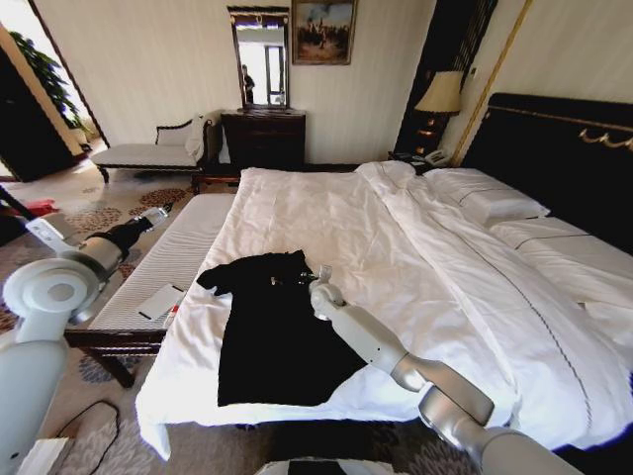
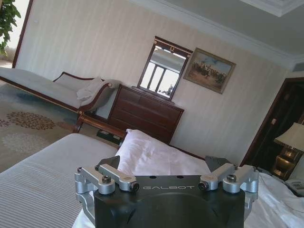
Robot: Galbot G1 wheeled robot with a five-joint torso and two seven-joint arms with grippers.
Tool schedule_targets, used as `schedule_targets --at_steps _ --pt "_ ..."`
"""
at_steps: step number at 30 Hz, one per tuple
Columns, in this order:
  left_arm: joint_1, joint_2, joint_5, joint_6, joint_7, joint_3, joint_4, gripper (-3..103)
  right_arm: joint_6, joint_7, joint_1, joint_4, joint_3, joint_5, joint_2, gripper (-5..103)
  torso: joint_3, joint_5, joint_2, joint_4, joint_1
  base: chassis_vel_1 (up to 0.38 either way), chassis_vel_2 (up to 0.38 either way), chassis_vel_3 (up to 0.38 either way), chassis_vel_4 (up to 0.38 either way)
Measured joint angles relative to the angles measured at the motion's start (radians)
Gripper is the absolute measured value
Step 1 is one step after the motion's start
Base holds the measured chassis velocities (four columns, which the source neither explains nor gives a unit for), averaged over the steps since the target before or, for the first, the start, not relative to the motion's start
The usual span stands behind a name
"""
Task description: Fold the clothes on the bed.
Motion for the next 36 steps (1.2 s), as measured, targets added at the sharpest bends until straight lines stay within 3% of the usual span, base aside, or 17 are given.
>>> schedule_targets --at_steps 6,16,25,36 --pt "-0.001 0.000 0.001 -0.001 0.001 0.001 0.007 100 0.026 0.005 -0.021 0.069 0.027 0.012 -0.023 0 0.000 0.0000 0.000 0.0000 0.000 0.000 0.000 0.000 0.000" --pt "-0.009 0.014 -0.008 -0.004 0.004 -0.003 0.013 100 0.088 0.007 -0.024 0.129 0.163 0.008 -0.066 0 0.000 0.0001 0.000 0.0000 0.000 0.000 0.000 0.000 0.000" --pt "-0.011 0.006 -0.008 -0.005 0.004 -0.001 0.011 100 0.105 -0.011 -0.091 0.119 0.257 -0.076 -0.151 0 0.000 0.0002 0.000 -0.0002 0.000 0.000 0.000 0.000 0.000" --pt "-0.004 0.002 -0.006 -0.005 0.005 0.000 0.005 100 0.123 -0.024 -0.134 0.061 0.325 -0.144 -0.174 0 0.000 0.0001 0.000 0.0001 0.000 0.000 0.000 0.000 0.000"
